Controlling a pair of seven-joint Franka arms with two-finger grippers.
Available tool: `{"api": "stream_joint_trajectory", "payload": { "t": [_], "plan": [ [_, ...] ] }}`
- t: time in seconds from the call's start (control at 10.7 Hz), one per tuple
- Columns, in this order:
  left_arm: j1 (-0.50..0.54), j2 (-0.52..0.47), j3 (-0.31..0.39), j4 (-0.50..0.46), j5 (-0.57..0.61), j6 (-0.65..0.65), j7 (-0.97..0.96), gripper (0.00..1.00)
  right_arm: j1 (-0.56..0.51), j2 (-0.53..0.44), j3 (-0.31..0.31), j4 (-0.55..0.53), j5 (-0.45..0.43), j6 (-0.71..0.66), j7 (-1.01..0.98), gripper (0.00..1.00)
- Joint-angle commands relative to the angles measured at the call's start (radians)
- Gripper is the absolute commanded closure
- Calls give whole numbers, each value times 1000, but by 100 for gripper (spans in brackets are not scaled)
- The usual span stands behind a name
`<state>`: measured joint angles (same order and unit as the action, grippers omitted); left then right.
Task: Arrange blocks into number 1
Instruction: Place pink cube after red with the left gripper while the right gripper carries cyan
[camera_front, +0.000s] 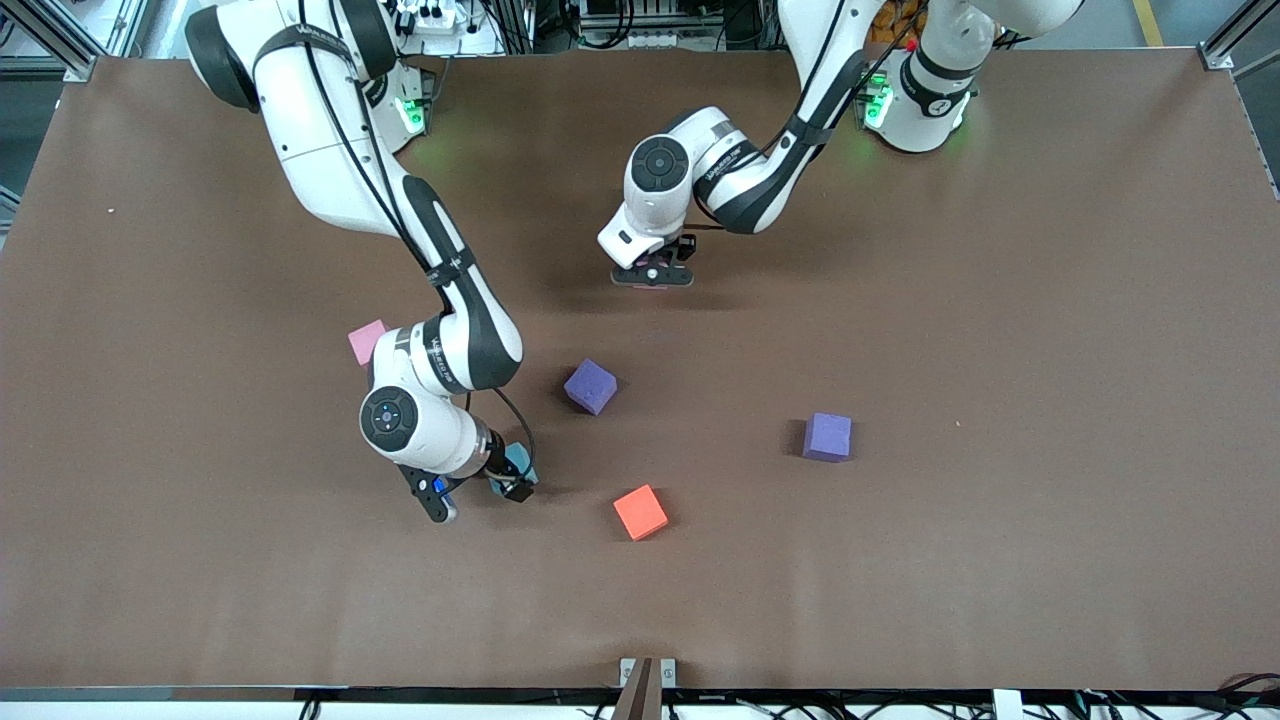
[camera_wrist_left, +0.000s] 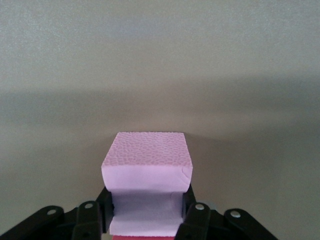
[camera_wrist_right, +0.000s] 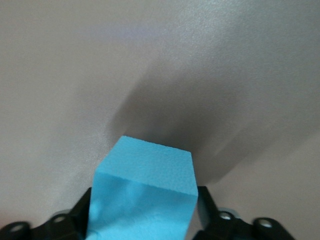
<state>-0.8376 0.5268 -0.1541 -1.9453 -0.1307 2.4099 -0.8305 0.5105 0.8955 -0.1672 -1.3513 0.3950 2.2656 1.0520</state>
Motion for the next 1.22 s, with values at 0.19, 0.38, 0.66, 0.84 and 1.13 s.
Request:
{"api": "stream_joint_trajectory", "payload": {
  "t": [0.19, 0.38, 0.66, 0.84, 1.13],
  "plan": [
    [3, 24, 13, 29, -12, -17, -18, 0, 5, 5, -11, 9, 31, 5, -44, 41],
    [3, 10, 91, 136, 34, -108, -19, 0, 3, -16, -11, 8, 30, -3, -79, 40],
    [6, -46, 207, 317, 72, -308, -18, 0, 6, -90, -12, -69, 22, -3, -266, 38],
    [37, -100, 290, 324, 103, -310, 22, 0, 60, -171, -12, -144, 10, 8, -363, 39],
    [184, -160, 303, 322, 109, -318, 180, 0, 161, -282, -15, -210, -22, 5, -424, 39]
  ]
}}
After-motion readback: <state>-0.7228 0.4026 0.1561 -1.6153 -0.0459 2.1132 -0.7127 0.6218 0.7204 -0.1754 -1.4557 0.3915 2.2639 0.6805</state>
